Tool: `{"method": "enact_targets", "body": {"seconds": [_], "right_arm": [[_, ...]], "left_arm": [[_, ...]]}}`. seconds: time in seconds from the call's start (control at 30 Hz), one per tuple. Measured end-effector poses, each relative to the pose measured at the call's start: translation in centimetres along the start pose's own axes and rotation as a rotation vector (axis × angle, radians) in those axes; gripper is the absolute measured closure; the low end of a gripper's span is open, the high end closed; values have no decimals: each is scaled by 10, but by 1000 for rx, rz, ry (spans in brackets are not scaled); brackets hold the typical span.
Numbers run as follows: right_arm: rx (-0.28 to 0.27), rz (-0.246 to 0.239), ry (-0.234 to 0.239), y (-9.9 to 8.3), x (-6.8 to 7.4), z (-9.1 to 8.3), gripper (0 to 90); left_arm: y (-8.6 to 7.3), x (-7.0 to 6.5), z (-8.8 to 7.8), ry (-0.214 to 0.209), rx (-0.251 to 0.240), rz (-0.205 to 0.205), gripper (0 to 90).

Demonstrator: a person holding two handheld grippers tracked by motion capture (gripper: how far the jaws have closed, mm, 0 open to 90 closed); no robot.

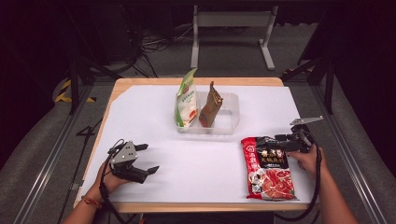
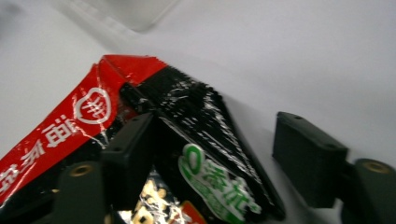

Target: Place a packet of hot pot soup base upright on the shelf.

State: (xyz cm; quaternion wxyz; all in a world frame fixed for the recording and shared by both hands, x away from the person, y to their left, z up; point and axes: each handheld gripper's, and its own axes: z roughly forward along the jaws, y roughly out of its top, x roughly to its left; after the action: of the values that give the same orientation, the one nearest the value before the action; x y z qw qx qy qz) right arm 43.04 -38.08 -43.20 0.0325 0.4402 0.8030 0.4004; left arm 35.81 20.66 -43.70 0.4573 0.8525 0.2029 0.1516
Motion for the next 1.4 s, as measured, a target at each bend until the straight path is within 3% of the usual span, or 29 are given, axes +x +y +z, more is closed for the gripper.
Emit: {"method": "enact_targets", "body": {"seconds": [0.13,0.27,0.6,0.8,1.03,1.27,1.4], "right_arm": [[15,-29,27,3,6,6,423],[21,-26,52,2,5,6,517],[-39,-25,131,-3,-1,-9,849],[-51,-58,121,0,6,-15,876],[-125,-86,122,8,22,-29,884],[-202,-134,125,20,46,-46,890],[-246,-155,102,26,60,-55,892]], "left_arm": [[0,0,0,1,3,2,116],[0,0,0,1,3,1,116],[0,0,1,2,9,4,114],[0,0,0,5,6,4,115],[1,0,-1,11,3,3,115],[1,0,-2,18,-3,2,115],[2,0,-4,23,-11,-2,115]]}}
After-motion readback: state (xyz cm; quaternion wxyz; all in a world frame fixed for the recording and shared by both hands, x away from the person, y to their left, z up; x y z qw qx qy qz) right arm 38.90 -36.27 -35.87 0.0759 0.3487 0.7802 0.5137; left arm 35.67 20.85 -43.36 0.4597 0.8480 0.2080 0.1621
